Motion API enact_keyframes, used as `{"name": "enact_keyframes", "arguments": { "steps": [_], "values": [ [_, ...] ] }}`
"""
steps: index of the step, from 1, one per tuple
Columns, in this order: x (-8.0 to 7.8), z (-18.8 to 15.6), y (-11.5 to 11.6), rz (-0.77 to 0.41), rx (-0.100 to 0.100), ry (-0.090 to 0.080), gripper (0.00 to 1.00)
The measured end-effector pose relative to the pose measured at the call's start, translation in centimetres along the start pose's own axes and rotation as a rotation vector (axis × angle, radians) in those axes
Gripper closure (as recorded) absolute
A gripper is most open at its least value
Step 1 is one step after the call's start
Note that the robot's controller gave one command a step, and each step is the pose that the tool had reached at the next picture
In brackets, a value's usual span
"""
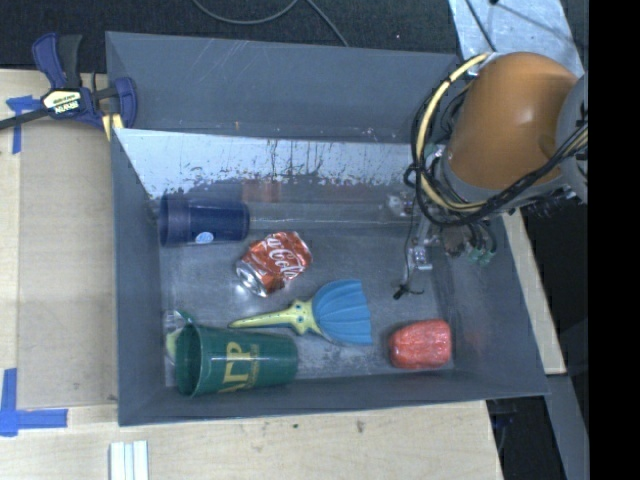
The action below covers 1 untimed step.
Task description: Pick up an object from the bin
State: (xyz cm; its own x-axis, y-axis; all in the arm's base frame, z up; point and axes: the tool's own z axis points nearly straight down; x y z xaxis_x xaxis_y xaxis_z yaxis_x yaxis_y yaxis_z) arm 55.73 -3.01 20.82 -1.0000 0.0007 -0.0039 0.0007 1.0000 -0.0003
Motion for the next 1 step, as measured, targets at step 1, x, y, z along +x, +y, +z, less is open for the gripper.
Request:
{"name": "enact_keyframes", "arguments": {
  "steps": [1],
  "values": [
    [0.71,4.07,1.85,-0.063,0.001,-0.004,0.00]
  ]
}}
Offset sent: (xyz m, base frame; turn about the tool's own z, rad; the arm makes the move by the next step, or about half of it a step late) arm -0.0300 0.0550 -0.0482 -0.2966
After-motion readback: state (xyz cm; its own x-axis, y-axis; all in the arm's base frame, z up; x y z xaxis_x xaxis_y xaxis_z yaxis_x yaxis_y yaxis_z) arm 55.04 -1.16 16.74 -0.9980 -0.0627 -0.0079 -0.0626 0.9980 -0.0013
